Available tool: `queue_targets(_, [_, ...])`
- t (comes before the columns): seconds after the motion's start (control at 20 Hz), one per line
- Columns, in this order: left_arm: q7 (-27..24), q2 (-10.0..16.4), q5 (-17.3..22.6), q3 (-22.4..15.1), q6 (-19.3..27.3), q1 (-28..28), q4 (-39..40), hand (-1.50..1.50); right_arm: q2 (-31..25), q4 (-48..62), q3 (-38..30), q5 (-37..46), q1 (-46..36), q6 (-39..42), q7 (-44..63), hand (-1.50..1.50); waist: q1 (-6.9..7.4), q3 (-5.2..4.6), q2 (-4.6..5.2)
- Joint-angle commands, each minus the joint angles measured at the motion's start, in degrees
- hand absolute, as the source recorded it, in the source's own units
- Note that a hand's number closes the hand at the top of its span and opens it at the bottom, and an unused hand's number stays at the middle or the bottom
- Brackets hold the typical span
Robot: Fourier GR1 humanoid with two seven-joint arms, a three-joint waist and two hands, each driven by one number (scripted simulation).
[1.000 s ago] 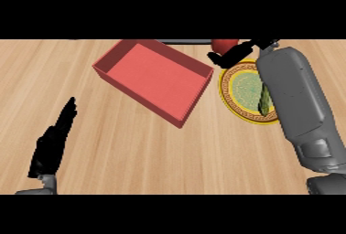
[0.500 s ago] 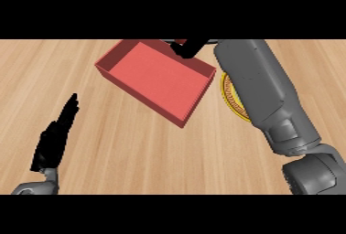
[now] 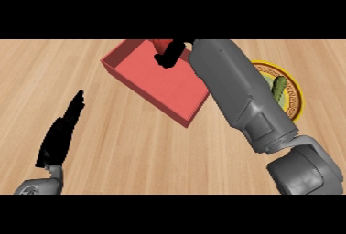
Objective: Pick the bell pepper from the plate and place it in the cardboard box
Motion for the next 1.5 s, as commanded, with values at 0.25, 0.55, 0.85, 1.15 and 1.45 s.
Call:
queue_targets(0.25, [0.2, -0.82, -1.01, -1.13, -0.04, -3.68, 1.99, 0.0, 0.45, 9.61, 0.99, -3.32, -0.15, -5.2, 2.78, -1.5, 3.2, -0.03, 0.98])
queue_targets(0.55, [-0.08, -1.45, -1.35, -2.29, -0.41, -4.15, 1.69, 0.0, 0.45, 10.43, -0.95, -7.13, 1.89, -8.34, -1.7, -1.5, 4.45, 0.03, 1.24])
queue_targets(0.85, [-0.37, -0.47, -0.23, -0.66, -0.97, -3.65, 1.97, 0.0, 0.45, 6.87, -10.79, -17.24, 2.5, -15.97, -4.58, -1.5, 3.29, 0.11, 1.1])
queue_targets(1.15, [-1.79, -2.24, -1.12, -1.41, 1.1, -0.36, 0.81, 0.0, -2.42, 4.83, -19.35, -25.09, 3.55, -11.8, -9.35, -1.5, 1.69, 0.13, 1.07])
queue_targets(1.45, [1.39, -0.88, -0.52, -0.18, 0.38, -1.59, -1.07, 0.0, -11.27, 5.52, -23.65, -28.2, 4.94, -11.13, -9.19, -1.5, 0.85, 0.17, 1.04])
